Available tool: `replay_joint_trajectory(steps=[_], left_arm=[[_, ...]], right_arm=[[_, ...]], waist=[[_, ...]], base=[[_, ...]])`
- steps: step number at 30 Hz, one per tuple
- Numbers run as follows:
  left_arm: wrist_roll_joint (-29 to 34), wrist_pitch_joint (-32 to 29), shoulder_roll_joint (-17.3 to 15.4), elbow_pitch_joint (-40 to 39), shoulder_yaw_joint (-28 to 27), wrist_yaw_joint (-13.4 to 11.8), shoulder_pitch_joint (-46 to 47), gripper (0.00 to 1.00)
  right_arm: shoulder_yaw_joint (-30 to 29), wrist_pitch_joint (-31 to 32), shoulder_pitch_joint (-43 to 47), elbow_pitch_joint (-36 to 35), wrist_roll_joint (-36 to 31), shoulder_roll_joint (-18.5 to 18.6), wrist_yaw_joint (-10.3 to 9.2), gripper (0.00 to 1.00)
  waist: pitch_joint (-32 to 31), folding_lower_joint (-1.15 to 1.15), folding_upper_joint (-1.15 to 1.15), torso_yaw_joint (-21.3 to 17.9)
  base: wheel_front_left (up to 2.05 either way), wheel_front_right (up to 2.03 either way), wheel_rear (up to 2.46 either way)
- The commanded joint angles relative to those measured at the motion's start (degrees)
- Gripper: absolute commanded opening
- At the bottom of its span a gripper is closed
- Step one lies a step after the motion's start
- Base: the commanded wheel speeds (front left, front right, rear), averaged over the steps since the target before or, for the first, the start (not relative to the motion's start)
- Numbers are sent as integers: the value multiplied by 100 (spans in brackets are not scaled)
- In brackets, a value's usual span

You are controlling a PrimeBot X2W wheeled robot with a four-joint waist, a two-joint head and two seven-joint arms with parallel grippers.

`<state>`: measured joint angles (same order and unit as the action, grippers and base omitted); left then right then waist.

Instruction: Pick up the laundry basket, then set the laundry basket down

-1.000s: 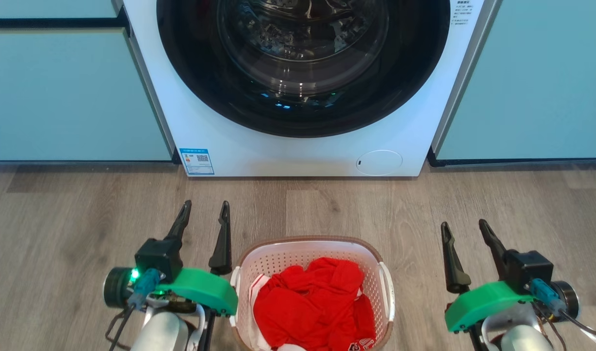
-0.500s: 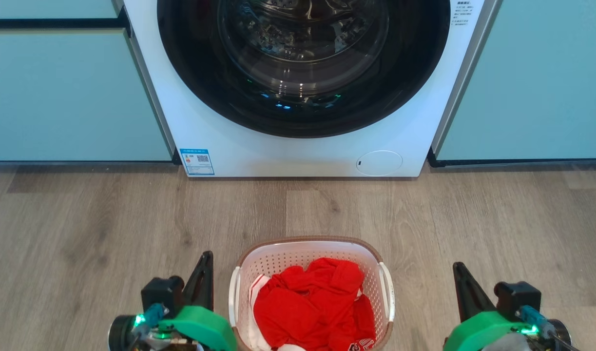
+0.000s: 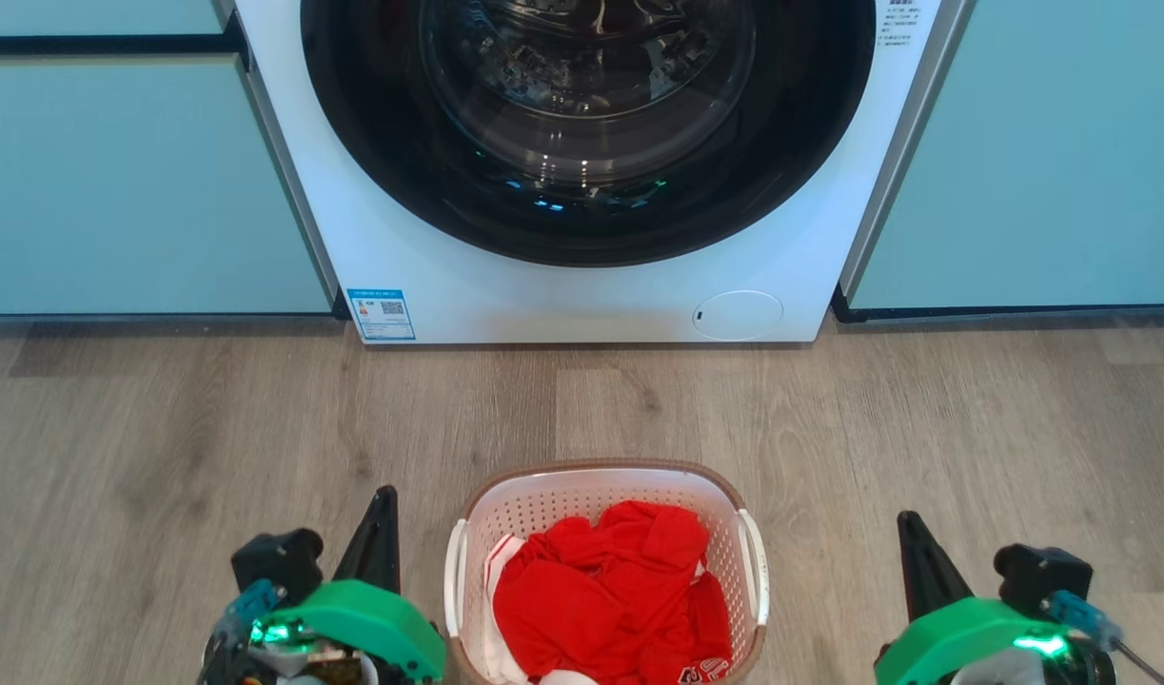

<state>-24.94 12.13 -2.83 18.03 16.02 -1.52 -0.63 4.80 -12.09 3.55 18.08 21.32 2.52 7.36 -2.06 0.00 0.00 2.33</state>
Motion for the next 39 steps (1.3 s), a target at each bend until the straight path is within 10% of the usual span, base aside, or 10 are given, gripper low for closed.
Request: replay_joint_trajectory(steps=[1, 39], left_arm=[[-125, -9, -36, -192, -96, 45, 341, 0], [-2552, -590, -95, -271, -766, 350, 455, 0]], right_arm=[[-45, 41, -304, -201, 144, 75, 2, 0], [-333, 607, -533, -279, 2695, 132, 6, 0]], waist=[[2, 0, 0, -2], [81, 0, 0, -84]], base=[[0, 0, 0], [0, 0, 0]])
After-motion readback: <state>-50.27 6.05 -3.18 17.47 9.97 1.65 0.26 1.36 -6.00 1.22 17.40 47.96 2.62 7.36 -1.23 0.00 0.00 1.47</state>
